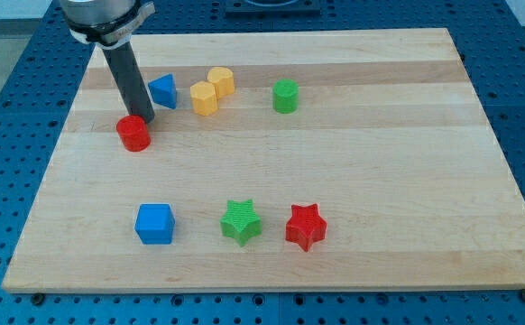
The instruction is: Push the red circle closer to the blue cube
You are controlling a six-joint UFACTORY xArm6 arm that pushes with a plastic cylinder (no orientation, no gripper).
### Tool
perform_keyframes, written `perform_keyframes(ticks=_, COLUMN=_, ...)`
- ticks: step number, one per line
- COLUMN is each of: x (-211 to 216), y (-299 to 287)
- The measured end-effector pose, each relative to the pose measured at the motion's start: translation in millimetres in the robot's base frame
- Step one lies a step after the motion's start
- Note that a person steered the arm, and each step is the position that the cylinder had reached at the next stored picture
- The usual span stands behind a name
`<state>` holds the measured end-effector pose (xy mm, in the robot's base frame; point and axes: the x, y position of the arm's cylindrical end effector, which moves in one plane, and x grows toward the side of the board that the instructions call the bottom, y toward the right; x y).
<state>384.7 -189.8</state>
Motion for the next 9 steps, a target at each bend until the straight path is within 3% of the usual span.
perform_keyframes(ticks=6, x=102.8, y=-22.6)
perform_keyframes(ticks=9, x=133.5, y=-22.6)
